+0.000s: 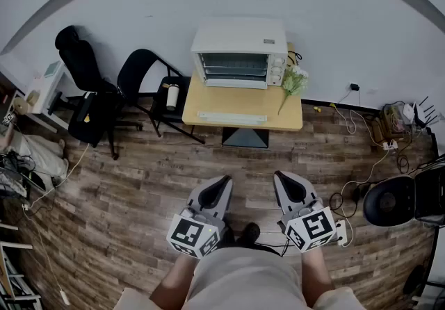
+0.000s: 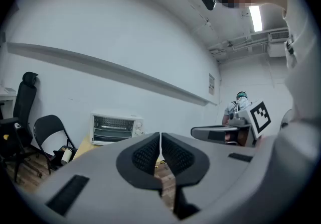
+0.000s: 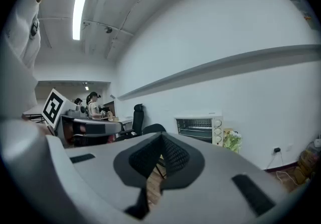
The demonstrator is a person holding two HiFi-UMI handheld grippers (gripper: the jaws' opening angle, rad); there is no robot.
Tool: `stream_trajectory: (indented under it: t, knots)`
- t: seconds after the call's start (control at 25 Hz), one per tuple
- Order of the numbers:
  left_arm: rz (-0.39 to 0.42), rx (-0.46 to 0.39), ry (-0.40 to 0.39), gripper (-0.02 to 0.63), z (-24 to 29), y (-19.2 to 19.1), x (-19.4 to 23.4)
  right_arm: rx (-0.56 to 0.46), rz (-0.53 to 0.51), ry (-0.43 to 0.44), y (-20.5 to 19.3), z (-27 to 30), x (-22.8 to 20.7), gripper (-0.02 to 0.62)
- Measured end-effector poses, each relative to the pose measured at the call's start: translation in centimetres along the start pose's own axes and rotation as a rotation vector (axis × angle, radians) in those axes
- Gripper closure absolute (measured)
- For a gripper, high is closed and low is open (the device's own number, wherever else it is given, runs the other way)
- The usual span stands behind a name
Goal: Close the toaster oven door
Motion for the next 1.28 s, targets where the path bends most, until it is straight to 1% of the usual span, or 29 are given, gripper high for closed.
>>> stream_trajectory:
  t: [0.2, 0.44, 0.6, 0.76, 1.08, 1.28]
  knots:
    - [-0.005, -0.002, -0.01, 0.592, 0.5, -0.1, -0.4, -0.009, -0.013, -0.004, -0.1, -0.6, 0.1, 0.598]
    - [0.011, 0.004, -0.023, 0.591, 0.8, -0.3, -1.7, -0.037, 0.043, -0.002, -0.5, -2.0, -0.6, 0.597]
    - [0.005, 0.005, -0.011, 0.591, 0.9, -0.9, -2.6, -0.039, 0.032, -0.001, -1.1, -3.0, -0.7, 0.598]
    - [0.003, 0.018, -0.008, 0.591, 0.7, -1.4, -3.5, -0.027, 0.018, -0.036, -1.7, -3.4, -0.6, 0.597]
    - [-0.002, 0.05, -0.009, 0.591, 2.1, -2.1, -2.8, -0.01, 0.079, -0.017, -3.1, -2.5, -1.5, 0.597]
    - [-0.02, 0.072, -0.023, 0.591, 4.4, -2.4, -2.1, 0.006, 0.097, -0.017, -3.3, -1.8, -2.8, 0.597]
Point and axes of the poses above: the fingertips, and each gripper's own axes: z forward along the fingers, x to its left, y out of its top, the point moved 6 cm from there along -z, backward along the fingers, and after that the axes turned 12 degrees about x, right-handed, at the moved point
